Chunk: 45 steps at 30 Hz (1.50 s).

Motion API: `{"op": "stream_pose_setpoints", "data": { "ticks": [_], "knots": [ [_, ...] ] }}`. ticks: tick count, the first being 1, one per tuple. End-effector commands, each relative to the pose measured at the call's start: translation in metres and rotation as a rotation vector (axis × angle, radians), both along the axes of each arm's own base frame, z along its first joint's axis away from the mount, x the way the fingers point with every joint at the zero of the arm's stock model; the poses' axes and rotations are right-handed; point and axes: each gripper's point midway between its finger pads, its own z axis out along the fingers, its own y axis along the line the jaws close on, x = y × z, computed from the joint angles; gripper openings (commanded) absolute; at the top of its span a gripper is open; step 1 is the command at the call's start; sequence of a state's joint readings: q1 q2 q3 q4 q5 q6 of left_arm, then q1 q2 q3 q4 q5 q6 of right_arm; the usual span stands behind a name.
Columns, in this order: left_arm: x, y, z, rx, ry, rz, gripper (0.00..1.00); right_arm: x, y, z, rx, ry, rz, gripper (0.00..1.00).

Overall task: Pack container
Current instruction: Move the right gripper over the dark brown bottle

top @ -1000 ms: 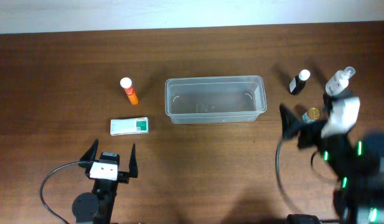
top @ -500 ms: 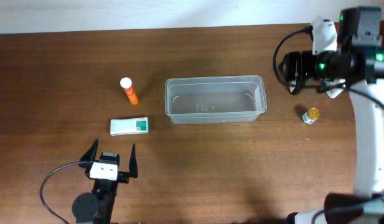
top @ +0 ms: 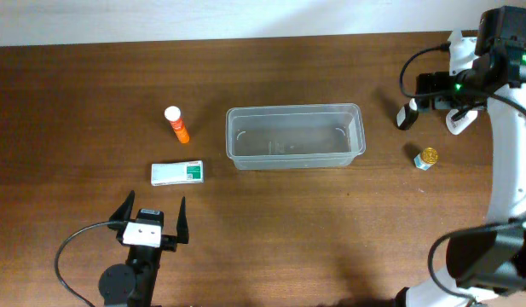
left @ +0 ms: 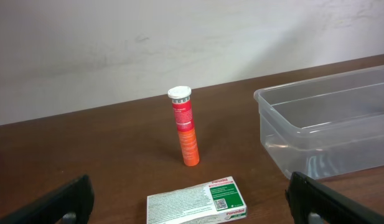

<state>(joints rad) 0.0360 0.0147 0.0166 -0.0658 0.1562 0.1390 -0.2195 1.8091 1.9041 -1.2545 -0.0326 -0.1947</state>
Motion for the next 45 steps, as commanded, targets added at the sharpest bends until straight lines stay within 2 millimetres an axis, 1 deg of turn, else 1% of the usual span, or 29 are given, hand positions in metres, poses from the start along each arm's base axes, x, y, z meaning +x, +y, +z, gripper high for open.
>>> {"op": "stream_pose_setpoints", "data": {
  "ticks": [1,6,11,14,20,23,25,27,34,36,39,45],
  "knots": [
    [0.000,0.002,-0.001,0.016,-0.004,0.009,0.99,0.011,-0.002,-0.013,-0.006,0.024,0.011,0.98],
    [0.000,0.002,-0.001,0.016,-0.005,0.009,0.99,0.020,-0.001,-0.042,0.022,0.081,0.019,0.99],
    [0.000,0.002,-0.001,0.016,-0.005,0.009,1.00,0.024,0.000,-0.071,0.049,0.145,0.026,1.00],
    [0.000,0.002,-0.001,0.016,-0.005,0.009,0.99,0.027,0.002,-0.085,0.067,0.170,0.029,0.94],
    [0.000,0.002,-0.001,0.016,-0.005,0.009,0.99,0.034,0.002,-0.107,0.084,0.199,0.031,0.93],
    [0.000,0.002,-0.001,0.016,-0.005,0.009,0.99,0.039,0.001,-0.113,0.083,0.194,0.031,0.91],
    [0.000,0.002,-0.001,0.016,-0.005,0.009,0.99,0.041,0.001,-0.115,0.082,0.191,0.032,0.86],
    [0.000,0.002,-0.001,0.016,-0.005,0.009,0.99,0.042,0.000,-0.119,0.084,0.196,0.031,0.83],
    [0.000,0.002,-0.001,0.016,-0.005,0.009,0.99,0.049,0.000,-0.132,0.088,0.196,0.033,0.83],
    [0.000,0.002,-0.001,0.016,-0.005,0.009,0.99,0.053,-0.001,-0.133,0.086,0.185,0.033,0.82],
    [0.000,0.002,-0.001,0.016,-0.005,0.009,0.99,0.058,-0.002,-0.134,0.083,0.167,0.031,0.79],
    [0.000,0.002,-0.001,0.016,-0.005,0.009,0.99,0.069,-0.002,-0.132,0.087,0.123,0.035,0.78]
  ]
}}
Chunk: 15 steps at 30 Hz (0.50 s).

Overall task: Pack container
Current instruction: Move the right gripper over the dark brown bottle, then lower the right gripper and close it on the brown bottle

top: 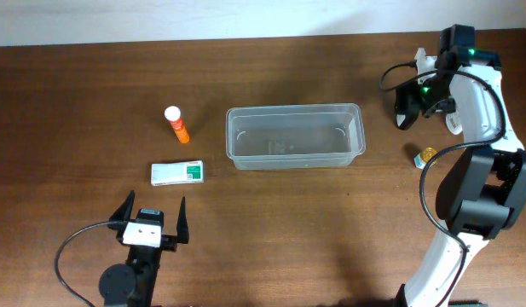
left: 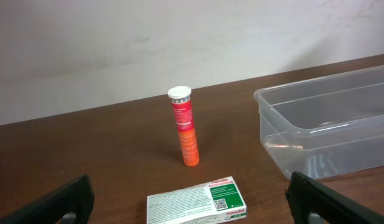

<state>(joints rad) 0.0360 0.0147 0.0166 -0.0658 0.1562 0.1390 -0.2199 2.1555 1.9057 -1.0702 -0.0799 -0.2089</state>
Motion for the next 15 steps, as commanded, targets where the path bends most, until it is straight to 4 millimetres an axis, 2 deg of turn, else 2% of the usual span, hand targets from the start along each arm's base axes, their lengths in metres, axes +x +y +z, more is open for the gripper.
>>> {"op": "stream_pose_setpoints", "data": {
  "ticks": [1,7,15],
  "knots": [
    [0.000,0.002,-0.001,0.016,-0.005,0.009,0.99,0.009,0.003,0.002,0.014,-0.025,0.005,0.77],
    [0.000,0.002,-0.001,0.016,-0.005,0.009,0.99,0.008,0.004,-0.006,0.015,-0.016,0.005,0.77],
    [0.000,0.002,-0.001,0.016,-0.005,0.009,0.99,0.008,0.003,-0.029,0.023,0.023,0.004,0.77]
  ]
}}
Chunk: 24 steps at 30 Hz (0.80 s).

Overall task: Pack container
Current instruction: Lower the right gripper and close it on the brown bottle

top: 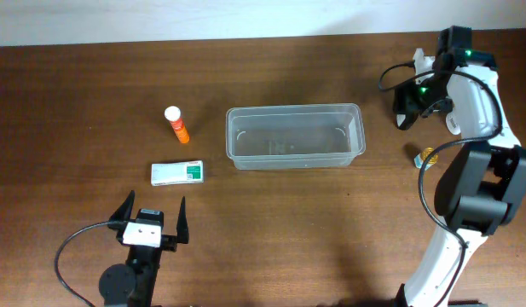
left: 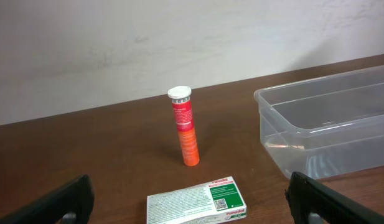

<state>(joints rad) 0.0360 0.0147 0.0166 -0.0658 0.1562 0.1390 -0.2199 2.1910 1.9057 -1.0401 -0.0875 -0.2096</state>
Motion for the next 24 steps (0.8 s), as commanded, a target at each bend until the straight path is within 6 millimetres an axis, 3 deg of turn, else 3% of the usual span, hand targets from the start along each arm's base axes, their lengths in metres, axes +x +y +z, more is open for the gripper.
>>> {"op": "stream_pose_setpoints", "data": {
  "ticks": [1,12,24],
  "knots": [
    [0.0001,0.0021,-0.0014,0.016,-0.005,0.009,0.99,0.0026,0.0028,-0.0155,0.015,0.019,0.001,0.77],
    [0.0001,0.0021,-0.0014,0.016,-0.005,0.009,1.00,0.0052,0.0010,-0.0170,0.009,0.012,0.000,0.68],
    [0.0001,0.0021,-0.0014,0.016,-0.005,0.009,0.99,0.0061,-0.0045,-0.0171,-0.018,0.009,-0.008,0.67]
  ]
}}
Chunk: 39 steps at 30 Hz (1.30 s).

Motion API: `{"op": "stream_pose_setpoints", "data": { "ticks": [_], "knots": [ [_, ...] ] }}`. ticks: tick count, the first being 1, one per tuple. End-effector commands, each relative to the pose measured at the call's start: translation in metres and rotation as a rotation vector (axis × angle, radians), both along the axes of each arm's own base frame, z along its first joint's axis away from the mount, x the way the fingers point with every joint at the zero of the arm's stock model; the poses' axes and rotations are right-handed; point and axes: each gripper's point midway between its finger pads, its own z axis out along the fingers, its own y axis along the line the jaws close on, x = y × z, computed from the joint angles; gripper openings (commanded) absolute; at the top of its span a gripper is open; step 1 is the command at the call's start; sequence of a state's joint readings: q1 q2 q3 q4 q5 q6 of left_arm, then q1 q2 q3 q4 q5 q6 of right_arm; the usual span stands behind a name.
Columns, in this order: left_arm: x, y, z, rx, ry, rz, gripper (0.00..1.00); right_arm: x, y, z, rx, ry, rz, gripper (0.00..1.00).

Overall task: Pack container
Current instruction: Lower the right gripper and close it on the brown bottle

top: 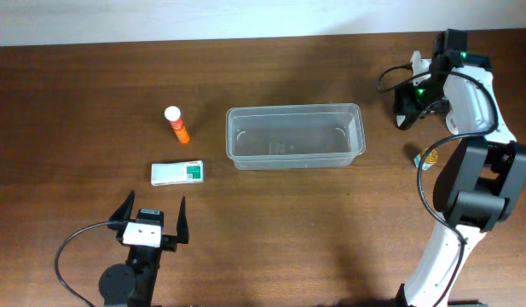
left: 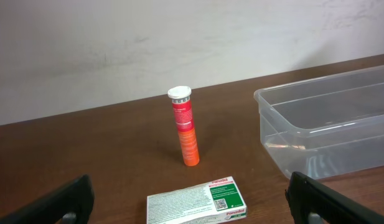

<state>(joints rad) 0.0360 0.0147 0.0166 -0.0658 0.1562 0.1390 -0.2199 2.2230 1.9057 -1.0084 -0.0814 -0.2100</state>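
A clear plastic container (top: 295, 136) lies empty mid-table. Left of it an orange tube with a white cap (top: 176, 124) stands upright, and a white and green Panadol box (top: 177, 173) lies flat in front of it. A small gold-capped jar (top: 428, 156) sits right of the container, partly hidden by my right arm. My left gripper (top: 152, 210) is open near the front edge, facing the box (left: 196, 202) and tube (left: 185, 127) from a distance. My right gripper (top: 428, 118) hangs open just off the container's right end, behind the jar, holding nothing.
The dark wood table (top: 75, 102) ends at a pale wall along the back. My right arm's links (top: 480, 170) and cable stretch down the table's right side. The left arm's cable loops at the front left (top: 71, 247).
The right arm's upper links have shifted slightly left, covering a little more of the gold-capped jar. The left gripper, tube, box and container have not moved.
At first the right arm reached in from the far right edge, gripper open behind the fully visible jar. Then the arm had swung over the table's right side, with the gripper still near the container's right end. It stays there now. The left arm never moved.
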Motion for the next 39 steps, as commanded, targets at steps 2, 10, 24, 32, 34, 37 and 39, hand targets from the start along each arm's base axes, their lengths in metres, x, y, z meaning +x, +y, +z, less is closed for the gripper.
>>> {"op": "stream_pose_setpoints", "data": {
  "ticks": [2,10,24,32,34,37,39],
  "knots": [
    [0.000,0.002,-0.001,0.016,-0.005,0.009,0.99,0.000,-0.002,-0.004,-0.012,0.008,-0.007,0.67],
    [0.000,0.002,-0.001,0.016,-0.005,0.009,0.99,0.000,-0.002,-0.005,-0.011,0.011,-0.006,0.59],
    [0.000,0.002,-0.001,0.016,-0.005,0.009,0.99,-0.001,-0.002,-0.016,-0.011,0.012,-0.006,0.57],
    [0.000,0.002,-0.001,0.016,-0.005,0.009,0.99,-0.002,-0.005,-0.018,-0.030,0.016,-0.011,0.47],
    [0.000,0.002,-0.001,0.016,-0.005,0.009,0.99,-0.003,-0.007,-0.018,-0.043,0.019,-0.014,0.46],
    [0.000,0.002,-0.001,0.016,-0.005,0.009,0.99,-0.003,-0.007,-0.018,-0.043,0.019,-0.015,0.41],
    [0.000,0.002,-0.001,0.016,-0.005,0.009,0.99,-0.003,-0.007,-0.018,-0.043,0.019,-0.015,0.36]
  ]
}}
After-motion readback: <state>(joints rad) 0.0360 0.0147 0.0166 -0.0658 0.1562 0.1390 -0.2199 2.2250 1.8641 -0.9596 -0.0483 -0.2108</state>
